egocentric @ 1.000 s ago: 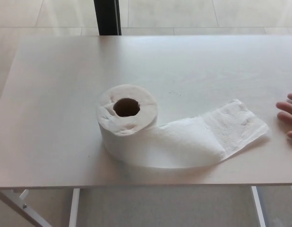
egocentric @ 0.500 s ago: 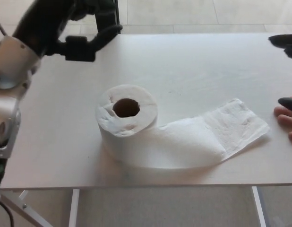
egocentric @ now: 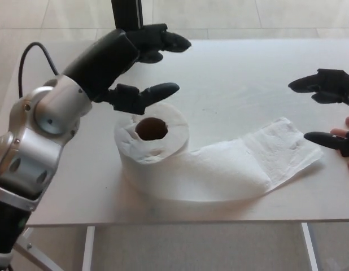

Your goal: A toilet paper roll is kept in the middle of the desk infront of the robot. The robot places its left hand on the top of the toilet paper roll to hold it still and uses its right hand to tear off a piece of toilet paper from it and hands the paper to a person

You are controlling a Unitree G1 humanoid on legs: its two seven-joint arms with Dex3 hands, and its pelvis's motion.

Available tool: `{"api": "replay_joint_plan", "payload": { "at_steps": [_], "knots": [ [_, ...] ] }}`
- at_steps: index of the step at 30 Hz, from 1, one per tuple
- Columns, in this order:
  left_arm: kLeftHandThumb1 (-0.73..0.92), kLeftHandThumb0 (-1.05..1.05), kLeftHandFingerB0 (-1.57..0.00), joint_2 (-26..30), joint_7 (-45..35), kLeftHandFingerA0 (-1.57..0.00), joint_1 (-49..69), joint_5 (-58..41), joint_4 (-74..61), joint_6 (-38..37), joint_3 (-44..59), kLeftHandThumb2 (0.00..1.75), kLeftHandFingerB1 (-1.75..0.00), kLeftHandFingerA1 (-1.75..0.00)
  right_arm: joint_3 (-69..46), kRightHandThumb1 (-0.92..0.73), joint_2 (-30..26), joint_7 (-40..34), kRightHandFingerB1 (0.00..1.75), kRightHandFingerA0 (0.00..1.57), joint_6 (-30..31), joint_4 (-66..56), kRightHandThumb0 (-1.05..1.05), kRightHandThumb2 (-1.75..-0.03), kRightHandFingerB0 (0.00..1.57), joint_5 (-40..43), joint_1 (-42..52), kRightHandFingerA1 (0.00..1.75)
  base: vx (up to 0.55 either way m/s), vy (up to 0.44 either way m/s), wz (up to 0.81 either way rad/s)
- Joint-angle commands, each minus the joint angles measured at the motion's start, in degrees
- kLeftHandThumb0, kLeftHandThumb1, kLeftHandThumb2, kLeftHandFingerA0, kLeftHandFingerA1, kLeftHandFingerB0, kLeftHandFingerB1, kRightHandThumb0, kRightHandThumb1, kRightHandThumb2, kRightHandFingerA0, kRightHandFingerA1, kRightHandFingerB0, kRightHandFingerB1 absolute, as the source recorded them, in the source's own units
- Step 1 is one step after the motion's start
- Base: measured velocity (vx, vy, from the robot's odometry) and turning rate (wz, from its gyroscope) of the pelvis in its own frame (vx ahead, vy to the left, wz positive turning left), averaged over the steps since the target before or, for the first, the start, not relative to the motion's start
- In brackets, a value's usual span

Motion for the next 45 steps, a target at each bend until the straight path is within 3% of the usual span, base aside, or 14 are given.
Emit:
{"api": "replay_joint_plan", "payload": {
  "at_steps": [1, 10, 15, 21, 22, 25, 26, 27, 28, 29, 32, 37, 38, 45],
  "knots": [
    [0.65, -0.67, -0.33, 0.6, 3.9, -0.24, 0.8, 8.4, 2.4, -1.8, -2.0, 1.03, -0.56, -0.56, 1.3, -0.61, 1.1, 0.5, 0.38, 0.19, 2.4, 2.4, -0.49, -0.58, 0.4, -3.3, -0.6, 0.45, 0.0, 0.0, 0.0],
    [0.63, -0.62, -0.36, -2.1, 8.3, -0.29, 2.7, 12.0, 6.0, -2.7, -3.2, 1.02, -0.57, -0.58, 5.2, -0.6, 4.5, 0.8, 0.38, 0.24, 0.8, 4.0, -0.56, -0.58, 0.4, -5.6, 0.6, 0.49, 0.0, 0.0, 0.0],
    [0.79, -0.55, -0.4, -3.3, 9.1, -0.32, 3.9, 14.2, 6.9, -2.0, -4.3, 0.63, -0.43, -0.48, 7.9, -0.46, 6.2, -0.1, 0.49, 0.25, 1.1, 3.2, -0.52, -0.78, 0.32, -8.7, 1.0, 0.55, 0.0, 0.0, 0.0],
    [0.79, -0.55, -0.39, -5.0, 12.2, -0.32, 3.8, 17.0, 8.8, -3.2, -5.0, 0.63, -0.42, -0.48, 11.4, -0.47, 6.7, 0.3, 0.48, 0.2, 3.4, 3.6, -0.55, -0.81, 0.28, -13.2, -0.1, 0.55, 0.0, 0.0, 0.0],
    [0.62, -0.59, -0.37, -5.2, 12.8, -0.23, 3.7, 17.9, 8.9, -3.1, -5.4, 1.01, -0.58, -0.55, 11.9, -0.46, 6.8, 0.4, 0.49, 0.19, 3.7, 4.2, -0.55, -0.8, 0.28, -13.7, -0.5, 0.54, 0.0, 0.0, 0.0],
    [0.63, -0.59, -0.38, -5.5, 14.7, -0.25, 3.4, 20.9, 9.0, -3.7, -6.7, 1.01, -0.58, -0.56, 13.6, -0.46, 7.4, 0.9, 0.48, 0.17, 5.7, 4.9, -0.55, -0.79, 0.27, -15.7, -1.3, 0.54, 0.0, 0.0, 0.0],
    [0.79, -0.58, -0.42, -5.5, 15.0, -0.31, 3.4, 21.6, 8.9, -3.7, -6.9, 0.65, -0.43, -0.47, 13.7, -0.45, 7.5, 0.8, 0.48, 0.17, 5.6, 4.9, -0.55, -0.78, 0.27, -15.7, -1.1, 0.54, 0.0, 0.0, 0.0],
    [0.63, -0.6, -0.39, -5.6, 15.1, -0.25, 3.5, 21.9, 8.7, -3.6, -7.0, 1.01, -0.57, -0.55, 13.7, -0.44, 7.7, 0.7, 0.48, 0.17, 5.7, 4.9, -0.55, -0.78, 0.26, -15.9, -0.9, 0.54, 0.0, 0.0, 0.0],
    [0.79, -0.57, -0.43, -5.5, 15.5, -0.32, 3.6, 22.3, 8.8, -3.8, -7.2, 0.65, -0.43, -0.48, 14.0, -0.44, 7.8, 0.8, 0.47, 0.15, 5.7, 4.9, -0.56, -0.78, 0.24, -16.3, -0.9, 0.55, 0.0, 0.0, 0.0],
    [0.62, -0.59, -0.4, -5.6, 16.0, -0.25, 3.9, 22.5, 9.0, -4.0, -7.3, 1.01, -0.58, -0.56, 14.7, -0.42, 7.9, 1.5, 0.46, 0.07, 6.9, 4.8, -0.61, -0.78, 0.2, -17.2, -1.1, 0.54, 0.0, 0.0, 0.0],
    [0.62, -0.58, -0.4, -6.0, 17.1, -0.24, 4.3, 22.8, 9.6, -4.5, -7.1, 1.02, -0.59, -0.57, 16.3, -0.42, 7.9, 1.5, 0.46, 0.02, 7.9, 4.9, -0.68, -0.8, 0.16, -19.7, -1.4, 0.41, 0.0, 0.0, 0.0],
    [0.75, -0.57, -0.43, -7.0, 18.4, -0.29, 4.5, 22.9, 10.9, -4.7, -6.6, 0.64, -0.44, -0.51, 19.5, -0.41, 9.1, -1.2, 0.36, 0.0, 10.0, 4.0, -0.71, -0.69, 0.13, -25.9, -1.1, 0.04, 0.0, 0.0, 0.0],
    [0.6, -0.54, -0.42, -7.3, 19.1, -0.25, 4.6, 23.1, 11.1, -4.7, -6.5, 1.01, -0.6, -0.57, 20.0, -0.49, 10.1, -1.8, 0.33, 0.0, 11.4, 3.9, -0.86, -0.78, 0.14, -26.9, -1.0, 0.0, 0.0, 0.0, 0.0],
    [0.61, -0.54, -0.44, -8.6, 22.1, -0.27, 5.2, 23.8, 12.4, -5.3, -5.9, 1.01, -0.6, -0.57, 21.0, -0.43, 15.7, -6.4, 0.37, 0.0, 16.0, 3.8, -0.74, -0.76, 0.12, -30.5, 0.9, 0.13, 0.0, 0.0, 0.0]
  ]
}}
